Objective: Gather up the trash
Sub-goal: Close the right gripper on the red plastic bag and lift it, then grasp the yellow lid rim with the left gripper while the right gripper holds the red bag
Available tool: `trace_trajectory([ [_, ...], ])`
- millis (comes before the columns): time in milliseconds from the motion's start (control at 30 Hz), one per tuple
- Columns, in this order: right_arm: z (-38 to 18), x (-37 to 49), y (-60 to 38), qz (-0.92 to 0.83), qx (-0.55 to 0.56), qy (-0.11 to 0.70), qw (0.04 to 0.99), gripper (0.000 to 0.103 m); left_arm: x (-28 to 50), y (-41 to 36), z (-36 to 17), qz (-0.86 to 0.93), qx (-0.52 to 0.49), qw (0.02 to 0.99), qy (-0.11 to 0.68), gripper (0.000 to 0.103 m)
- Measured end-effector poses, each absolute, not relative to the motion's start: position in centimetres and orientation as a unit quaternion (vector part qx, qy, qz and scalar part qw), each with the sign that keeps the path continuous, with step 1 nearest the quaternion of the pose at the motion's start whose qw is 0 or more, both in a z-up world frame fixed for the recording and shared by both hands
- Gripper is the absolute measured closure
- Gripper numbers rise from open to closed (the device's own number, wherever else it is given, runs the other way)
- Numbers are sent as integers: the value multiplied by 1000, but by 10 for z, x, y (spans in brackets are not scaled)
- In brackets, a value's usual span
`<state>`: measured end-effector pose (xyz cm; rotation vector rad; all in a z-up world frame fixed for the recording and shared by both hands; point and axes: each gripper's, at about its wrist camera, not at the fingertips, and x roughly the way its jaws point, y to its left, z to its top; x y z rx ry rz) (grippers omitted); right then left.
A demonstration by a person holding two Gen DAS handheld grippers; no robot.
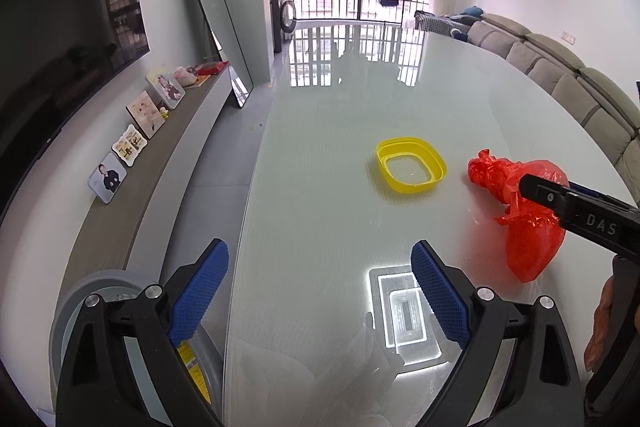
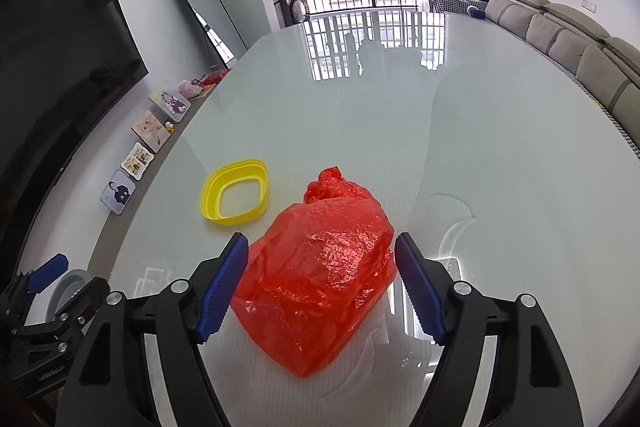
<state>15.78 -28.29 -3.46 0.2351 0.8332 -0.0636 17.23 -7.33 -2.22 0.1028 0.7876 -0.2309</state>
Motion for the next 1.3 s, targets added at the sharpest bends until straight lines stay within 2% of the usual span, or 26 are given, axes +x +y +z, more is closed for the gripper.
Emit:
trace_trajectory([
  [167, -52, 165, -290, -32, 128, 418, 899, 31, 177, -81, -25, -117, 52, 914, 386, 12],
  [233, -55, 166, -292, -32, 127, 418, 899, 36, 181, -85, -28, -118, 51, 912, 390, 12],
  [300, -57, 167, -291, -29, 122, 420, 899, 53, 183, -89, -30, -116, 51, 910, 394, 12],
  [400, -59, 168, -295, -9, 129, 425, 896, 67, 187, -97, -31, -117, 51, 908, 400, 12],
  [500, -57, 166, -299, 2, 139, 422, 896, 76, 191, -106, -31, -122, 52, 906, 402, 12],
  [600, -51, 161, -304, -3, 139, 412, 901, 81, 196, -116, -31, -123, 53, 905, 404, 12],
  [900, -36, 142, -337, -33, 169, 377, 910, 83, 211, -155, -36, -125, 76, 905, 400, 10],
  [1300, -43, 136, -380, -67, 218, 374, 899, 83, 254, -198, -63, -121, 95, 889, 431, 10],
])
